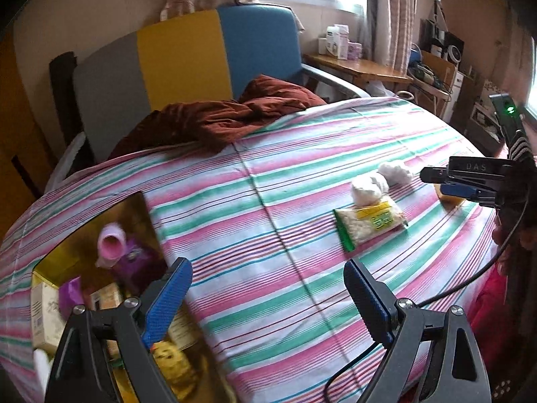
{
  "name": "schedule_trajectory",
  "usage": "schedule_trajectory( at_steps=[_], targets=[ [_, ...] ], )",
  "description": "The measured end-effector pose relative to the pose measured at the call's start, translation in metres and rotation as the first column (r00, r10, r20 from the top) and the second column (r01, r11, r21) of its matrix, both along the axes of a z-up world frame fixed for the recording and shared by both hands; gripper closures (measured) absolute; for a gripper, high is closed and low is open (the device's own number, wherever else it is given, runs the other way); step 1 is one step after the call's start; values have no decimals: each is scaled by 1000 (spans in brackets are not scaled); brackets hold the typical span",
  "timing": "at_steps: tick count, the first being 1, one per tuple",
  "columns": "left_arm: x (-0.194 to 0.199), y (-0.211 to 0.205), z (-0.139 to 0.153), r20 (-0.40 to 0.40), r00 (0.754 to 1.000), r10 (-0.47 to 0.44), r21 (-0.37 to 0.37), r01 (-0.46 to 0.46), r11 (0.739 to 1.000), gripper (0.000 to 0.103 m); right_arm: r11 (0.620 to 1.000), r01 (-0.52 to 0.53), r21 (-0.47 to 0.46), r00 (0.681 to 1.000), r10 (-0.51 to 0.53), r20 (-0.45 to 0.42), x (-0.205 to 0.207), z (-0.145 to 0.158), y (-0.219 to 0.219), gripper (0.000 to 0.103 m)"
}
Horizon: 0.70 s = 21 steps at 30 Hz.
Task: Organize objects
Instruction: 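Move both open tools over the snack bag and cotton bags on the cover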
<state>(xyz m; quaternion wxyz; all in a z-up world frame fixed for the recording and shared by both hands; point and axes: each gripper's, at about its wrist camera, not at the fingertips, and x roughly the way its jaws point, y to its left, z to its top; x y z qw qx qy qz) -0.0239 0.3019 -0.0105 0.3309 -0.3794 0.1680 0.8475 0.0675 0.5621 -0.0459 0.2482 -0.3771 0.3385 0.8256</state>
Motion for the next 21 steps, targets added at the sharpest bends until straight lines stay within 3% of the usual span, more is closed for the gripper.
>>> schedule_trajectory(
  at_steps=[13, 21],
  targets=[
    [-9, 65, -24, 80, 994, -78, -25, 81, 996, 11, 984, 146, -100, 985, -154, -81, 27, -5, 28, 50],
    [-4, 119, -42, 58, 967, -249, -88, 254, 963, 11, 961, 200, -193, 969, -223, -110, 38, -15, 43, 50]
  ],
)
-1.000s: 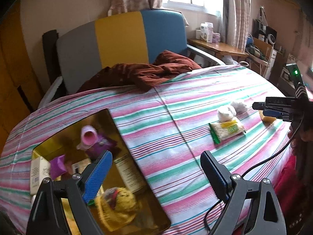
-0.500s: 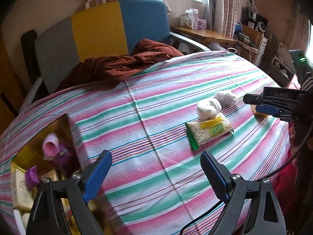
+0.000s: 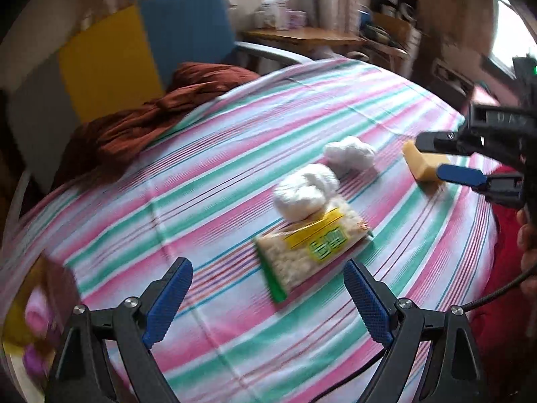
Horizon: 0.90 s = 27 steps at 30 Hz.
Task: Organize objects
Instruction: 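Move both open tools over the snack bag and cotton bags on the cover, then grasp the snack bag with the left tool while the right tool grasps a cotton-ball bag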
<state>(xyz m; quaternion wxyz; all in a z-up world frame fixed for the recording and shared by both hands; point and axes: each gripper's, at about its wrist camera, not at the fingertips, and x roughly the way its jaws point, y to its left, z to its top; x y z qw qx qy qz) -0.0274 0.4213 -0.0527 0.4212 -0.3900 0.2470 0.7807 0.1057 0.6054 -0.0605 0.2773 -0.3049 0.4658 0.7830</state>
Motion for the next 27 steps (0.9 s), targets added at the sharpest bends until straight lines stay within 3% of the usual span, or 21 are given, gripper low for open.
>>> schedule_trajectory(
  at_steps=[12, 13, 14, 15, 16, 17, 21, 27],
  targets=[
    [-10, 53, -35, 45, 984, -173, -58, 175, 983, 11, 999, 22, -30, 1000, -23, -15, 3, -3, 5, 49],
    [-11, 56, -38, 62, 982, -177, -53, 181, 982, 11, 1000, 11, -29, 1000, -11, -4, 0, -4, 4, 45],
    [-12, 58, -41, 77, 981, -181, -55, 185, 981, 14, 999, -13, -29, 1000, 13, 10, -5, -5, 3, 33],
    [-14, 60, -46, 103, 978, -183, -61, 190, 980, 23, 998, -52, -23, 998, 53, 33, -13, -6, -2, 32],
    [-14, 61, -48, 118, 976, -181, -57, 188, 980, 24, 994, -110, -3, 993, 110, 53, -23, -4, -9, 32],
    [-14, 59, -47, 112, 978, -176, -42, 181, 982, 31, 989, -145, 19, 988, 143, 62, -30, -2, -14, 32],
    [-15, 50, -43, 114, 981, -159, -20, 162, 987, 50, 971, -223, 84, 970, 212, 122, -44, 2, -27, 33],
    [-6, 33, -42, 113, 987, -114, -21, 117, 993, 52, 976, -211, 47, 971, 204, 126, -41, -5, -22, 33]
  ],
)
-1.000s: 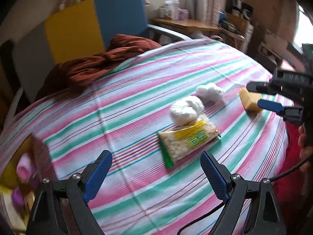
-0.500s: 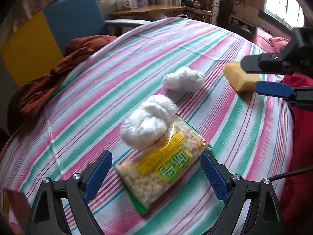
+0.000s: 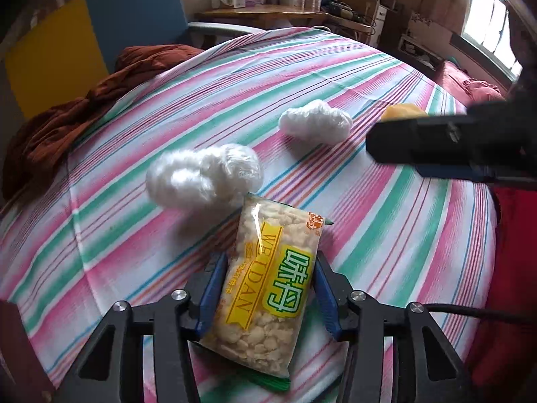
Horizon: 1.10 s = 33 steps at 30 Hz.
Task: Organize objects
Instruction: 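Grasp the snack bag with the left tool while the right tool grasps a cotton-ball bag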
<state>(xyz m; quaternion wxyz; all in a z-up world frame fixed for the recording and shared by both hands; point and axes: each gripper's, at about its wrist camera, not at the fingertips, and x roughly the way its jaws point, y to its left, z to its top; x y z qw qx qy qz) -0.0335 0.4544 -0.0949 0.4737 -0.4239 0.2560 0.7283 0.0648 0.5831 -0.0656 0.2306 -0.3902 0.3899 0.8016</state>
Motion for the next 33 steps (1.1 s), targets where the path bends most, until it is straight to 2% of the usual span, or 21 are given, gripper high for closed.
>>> schedule_trajectory(
  at_steps=[6, 13, 18, 22, 25, 26, 29, 33],
  targets=[
    [13, -27, 0, 4, 999, 49, 9, -49, 999, 52, 993, 102, -57, 995, -103, -13, 15, -6, 14, 33],
    [21, -59, 0, 23, 994, 104, 42, -105, 994, 52, 997, 73, -34, 997, -72, 20, 4, -8, 8, 33],
    [20, -61, 0, 30, 992, 123, 54, -124, 991, 52, 999, 34, -12, 998, -33, 62, -1, -10, 3, 33],
    [15, -61, -1, 51, 991, 120, 60, -123, 991, 52, 996, -47, 79, 992, 37, 124, -22, 0, -1, 33],
    [14, -64, -2, 58, 990, 125, 76, -129, 989, 52, 965, -150, 213, 971, 103, 217, -52, 4, -1, 33],
    [15, -64, -2, 56, 990, 126, 81, -130, 988, 52, 945, -194, 261, 956, 122, 268, -63, 1, 1, 33],
    [14, -67, -2, 68, 989, 129, 94, -136, 986, 52, 905, -272, 327, 921, 146, 362, -85, -15, 9, 33],
    [12, -70, -3, 90, 987, 131, 116, -141, 983, 53, 873, -325, 364, 893, 157, 421, -101, -35, 18, 34]
  ],
)
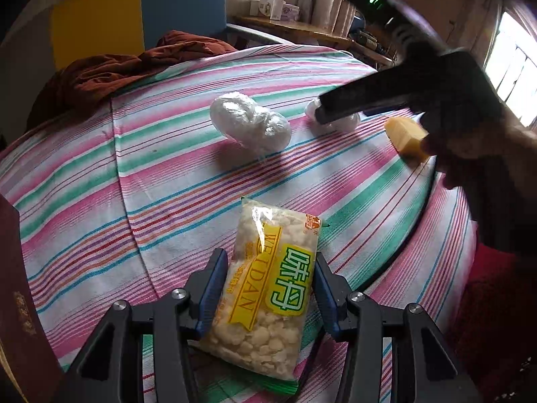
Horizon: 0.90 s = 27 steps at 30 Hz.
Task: Organize objects
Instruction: 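Grasp the snack bag with the left tool while the right tool grasps a cotton-ball bag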
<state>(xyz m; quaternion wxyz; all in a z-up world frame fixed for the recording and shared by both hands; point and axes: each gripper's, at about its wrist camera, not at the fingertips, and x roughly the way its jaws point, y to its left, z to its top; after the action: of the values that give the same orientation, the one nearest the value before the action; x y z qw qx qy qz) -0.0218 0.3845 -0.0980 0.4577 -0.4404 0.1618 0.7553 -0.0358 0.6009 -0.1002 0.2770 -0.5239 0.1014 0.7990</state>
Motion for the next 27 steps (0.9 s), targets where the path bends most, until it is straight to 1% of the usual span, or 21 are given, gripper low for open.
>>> schedule_trajectory(
  at_steps=[1, 2, 6, 8, 11, 16, 22, 26, 27],
  targets=[
    [0, -1, 0, -1, 1000, 3, 4, -3, 1000, 53, 1000, -3, 0, 1000, 3, 13, -2, -4, 2, 41],
    [1, -1, 0, -4, 1000, 4, 7, -4, 1000, 53, 1000, -12, -21, 1000, 12, 13, -2, -7, 4, 51],
    [2, -3, -1, -4, 1000, 11, 26, -11, 1000, 53, 998, -26, -51, 999, 25, -20, 5, -3, 2, 52],
    [1, -4, 0, 4, 1000, 17, 35, -17, 999, 53, 999, -27, -47, 999, 25, -35, 8, 2, 0, 53],
    [-3, -5, 0, 20, 1000, 23, 46, -24, 999, 55, 997, -34, -71, 997, 29, -76, 13, 9, 0, 53],
    [-6, -13, 2, 53, 997, 51, 65, -54, 996, 57, 996, -40, -76, 994, 33, -101, 14, 15, -2, 53],
    [-3, -15, 10, 36, 995, 89, 31, -90, 995, 58, 996, -61, -69, 987, 50, -154, 19, 27, -9, 53],
    [-1, -25, 25, 4, 994, 105, 50, -105, 993, 58, 996, -68, -61, 983, 56, -174, 19, 31, -12, 53],
    [0, -30, 32, -8, 994, 110, 62, -109, 992, 58, 996, -68, -62, 983, 56, -178, 19, 31, -12, 53]
  ],
)
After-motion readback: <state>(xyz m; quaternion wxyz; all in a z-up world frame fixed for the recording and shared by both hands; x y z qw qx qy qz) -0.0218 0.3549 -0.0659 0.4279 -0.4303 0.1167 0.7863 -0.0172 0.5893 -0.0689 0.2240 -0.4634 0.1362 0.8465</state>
